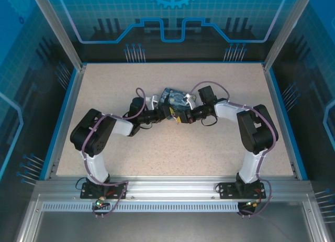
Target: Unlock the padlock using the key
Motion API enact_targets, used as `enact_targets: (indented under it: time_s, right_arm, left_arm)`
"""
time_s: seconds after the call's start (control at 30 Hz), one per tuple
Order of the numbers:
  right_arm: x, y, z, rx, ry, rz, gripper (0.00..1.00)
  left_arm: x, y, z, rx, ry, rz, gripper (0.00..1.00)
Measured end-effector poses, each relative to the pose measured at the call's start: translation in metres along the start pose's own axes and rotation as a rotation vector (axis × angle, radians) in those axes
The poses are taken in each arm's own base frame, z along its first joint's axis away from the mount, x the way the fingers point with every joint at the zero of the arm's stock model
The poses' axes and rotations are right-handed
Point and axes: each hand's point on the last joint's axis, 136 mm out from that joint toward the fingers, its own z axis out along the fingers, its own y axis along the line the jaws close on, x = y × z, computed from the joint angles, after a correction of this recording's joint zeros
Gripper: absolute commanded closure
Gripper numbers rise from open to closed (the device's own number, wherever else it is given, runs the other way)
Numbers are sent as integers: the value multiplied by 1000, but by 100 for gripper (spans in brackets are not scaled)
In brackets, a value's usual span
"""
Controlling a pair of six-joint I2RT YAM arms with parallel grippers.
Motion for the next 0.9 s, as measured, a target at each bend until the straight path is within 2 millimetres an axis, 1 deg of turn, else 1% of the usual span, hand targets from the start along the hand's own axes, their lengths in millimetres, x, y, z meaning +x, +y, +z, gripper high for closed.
enact_targets:
  time_s: [0.1, 0.23, 0.3, 0.4, 0.5, 0.63, 0.77, 0.83, 0.9]
  right_arm:
    - [3, -3, 3, 8, 9, 5, 100]
    - [3, -4, 3, 17, 10, -1, 100]
    - [4, -6, 3, 28, 14, -2, 100]
    - [5, -7, 0, 53, 11, -8, 100]
    - [9, -4, -9, 88, -5, -20, 100]
    - [7, 1, -31, 127, -53, -34, 100]
    - [-8, 1, -62, 160, -133, -40, 100]
    - [-16, 0, -71, 174, -152, -41, 100]
    - [-27, 0, -75, 190, -167, -46, 100]
  left_arm:
    - [6, 10, -2, -23, 4, -13, 51]
    - [14, 24, -7, -89, 7, -13, 45]
    - [13, 25, -12, -120, 3, 5, 43]
    - [9, 19, -20, -158, -8, 65, 39]
    - [6, 14, -22, -201, -10, 136, 33]
    - [11, 12, -16, -229, 10, 189, 29]
    - [15, 16, -12, -249, 18, 206, 25]
    - [15, 20, -9, -260, 22, 209, 24]
    - [14, 23, -5, -270, 25, 208, 23]
